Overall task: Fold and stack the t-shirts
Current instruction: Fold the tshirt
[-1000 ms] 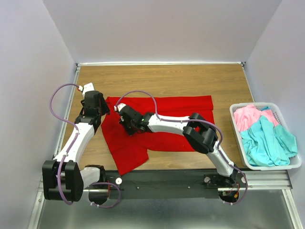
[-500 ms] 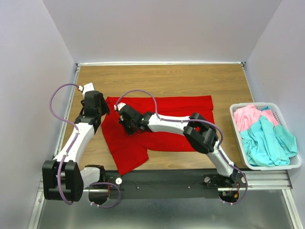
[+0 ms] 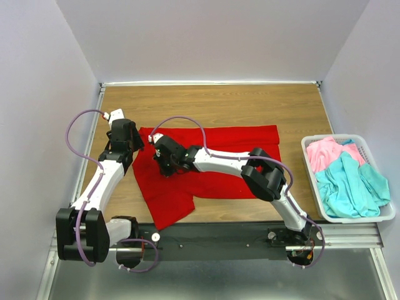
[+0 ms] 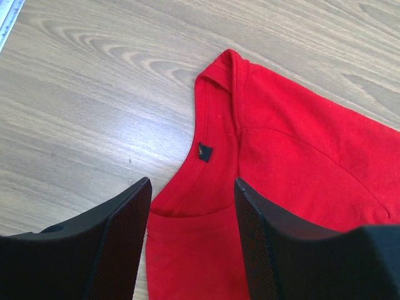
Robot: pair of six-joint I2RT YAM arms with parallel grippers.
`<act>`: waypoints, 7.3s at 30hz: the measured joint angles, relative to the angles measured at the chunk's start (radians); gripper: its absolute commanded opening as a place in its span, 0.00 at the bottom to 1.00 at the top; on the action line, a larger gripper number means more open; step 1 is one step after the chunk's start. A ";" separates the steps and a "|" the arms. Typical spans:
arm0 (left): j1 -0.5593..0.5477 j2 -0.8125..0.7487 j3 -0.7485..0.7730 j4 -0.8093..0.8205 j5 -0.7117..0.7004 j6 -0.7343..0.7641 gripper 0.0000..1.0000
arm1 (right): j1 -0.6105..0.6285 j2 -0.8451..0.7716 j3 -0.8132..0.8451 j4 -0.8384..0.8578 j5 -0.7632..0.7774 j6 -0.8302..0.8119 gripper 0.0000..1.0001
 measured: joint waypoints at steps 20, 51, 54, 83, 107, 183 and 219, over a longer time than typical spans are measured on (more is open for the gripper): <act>-0.112 0.242 0.211 0.009 0.085 -0.013 0.61 | -0.304 -0.362 -0.262 -0.025 0.056 0.025 0.48; -0.077 1.052 0.954 -0.209 0.110 -0.026 0.58 | -0.942 -0.053 -0.137 0.040 0.172 -0.028 0.52; -0.069 1.171 1.155 -0.261 0.116 -0.026 0.62 | -0.954 0.023 -0.026 0.050 0.171 -0.040 0.57; -0.082 0.125 0.003 -0.171 0.062 -0.138 0.67 | -0.914 -0.942 -0.891 -0.076 0.095 0.041 0.69; -0.082 0.384 0.049 -0.041 0.068 -0.169 0.48 | -0.914 -1.122 -1.057 -0.080 0.037 0.073 0.69; -0.044 0.329 0.045 -0.126 -0.021 -0.097 0.00 | -0.999 -0.793 -1.015 -0.040 0.195 0.218 0.29; -0.006 0.576 0.502 -0.200 0.055 -0.072 0.00 | -1.004 -0.463 -0.489 -0.126 0.149 0.145 0.01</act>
